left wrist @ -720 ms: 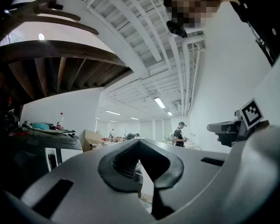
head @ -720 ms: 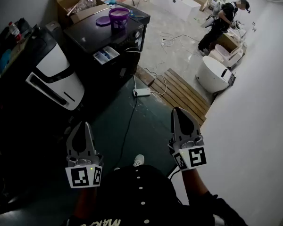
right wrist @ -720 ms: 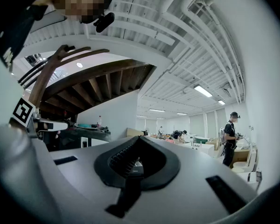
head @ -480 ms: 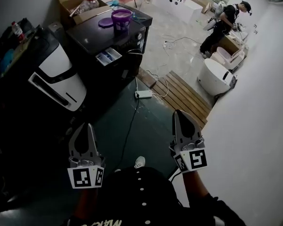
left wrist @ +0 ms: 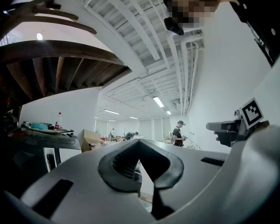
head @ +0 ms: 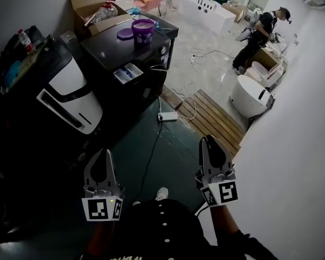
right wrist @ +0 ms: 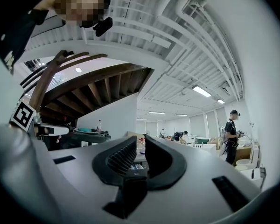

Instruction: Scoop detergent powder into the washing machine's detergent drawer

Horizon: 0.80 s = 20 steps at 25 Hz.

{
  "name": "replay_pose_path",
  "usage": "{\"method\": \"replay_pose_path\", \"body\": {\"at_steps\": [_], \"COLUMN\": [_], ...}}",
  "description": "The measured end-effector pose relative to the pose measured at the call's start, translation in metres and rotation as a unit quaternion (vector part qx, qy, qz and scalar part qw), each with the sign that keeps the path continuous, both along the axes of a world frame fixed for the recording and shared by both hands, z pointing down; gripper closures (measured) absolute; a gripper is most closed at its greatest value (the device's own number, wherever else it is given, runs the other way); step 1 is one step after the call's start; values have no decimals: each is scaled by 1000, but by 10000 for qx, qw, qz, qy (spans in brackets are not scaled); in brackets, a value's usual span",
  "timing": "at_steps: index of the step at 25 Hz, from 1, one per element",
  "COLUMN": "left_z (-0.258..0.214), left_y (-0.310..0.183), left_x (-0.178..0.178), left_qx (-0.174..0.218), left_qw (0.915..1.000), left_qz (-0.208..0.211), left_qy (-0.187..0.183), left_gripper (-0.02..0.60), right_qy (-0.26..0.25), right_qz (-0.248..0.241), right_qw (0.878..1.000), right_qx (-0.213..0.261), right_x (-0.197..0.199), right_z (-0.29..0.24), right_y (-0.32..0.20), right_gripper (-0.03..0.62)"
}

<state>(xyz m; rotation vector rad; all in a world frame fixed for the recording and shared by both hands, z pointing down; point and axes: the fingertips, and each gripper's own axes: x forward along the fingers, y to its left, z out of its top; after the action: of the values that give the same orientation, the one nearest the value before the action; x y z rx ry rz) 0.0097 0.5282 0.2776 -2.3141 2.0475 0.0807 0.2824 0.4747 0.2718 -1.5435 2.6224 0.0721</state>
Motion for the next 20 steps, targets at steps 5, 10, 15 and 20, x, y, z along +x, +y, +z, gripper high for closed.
{"method": "replay_pose_path", "body": {"at_steps": [5, 10, 15, 20], "left_z": [2, 3, 9, 13], "left_y": [-10, -18, -29, -55], "left_x": [12, 25, 28, 18], "left_qx": [-43, -52, -171, -131], "left_qw": [10000, 9999, 9997, 9998], "left_qz": [-39, -119, -150, -161], "left_qy": [-60, -105, -126, -66], "left_gripper": [568, 568, 568, 568], "right_qy": [-61, -27, -55, 60], "right_qz": [-139, -217, -205, -264], "right_qw": [9999, 9997, 9994, 9993], "right_qx": [-23, -114, -264, -253], "right_x": [11, 21, 24, 14], "right_z": [6, 16, 23, 28], "right_y": [-9, -20, -36, -63], "right_gripper": [436, 450, 450, 450]}}
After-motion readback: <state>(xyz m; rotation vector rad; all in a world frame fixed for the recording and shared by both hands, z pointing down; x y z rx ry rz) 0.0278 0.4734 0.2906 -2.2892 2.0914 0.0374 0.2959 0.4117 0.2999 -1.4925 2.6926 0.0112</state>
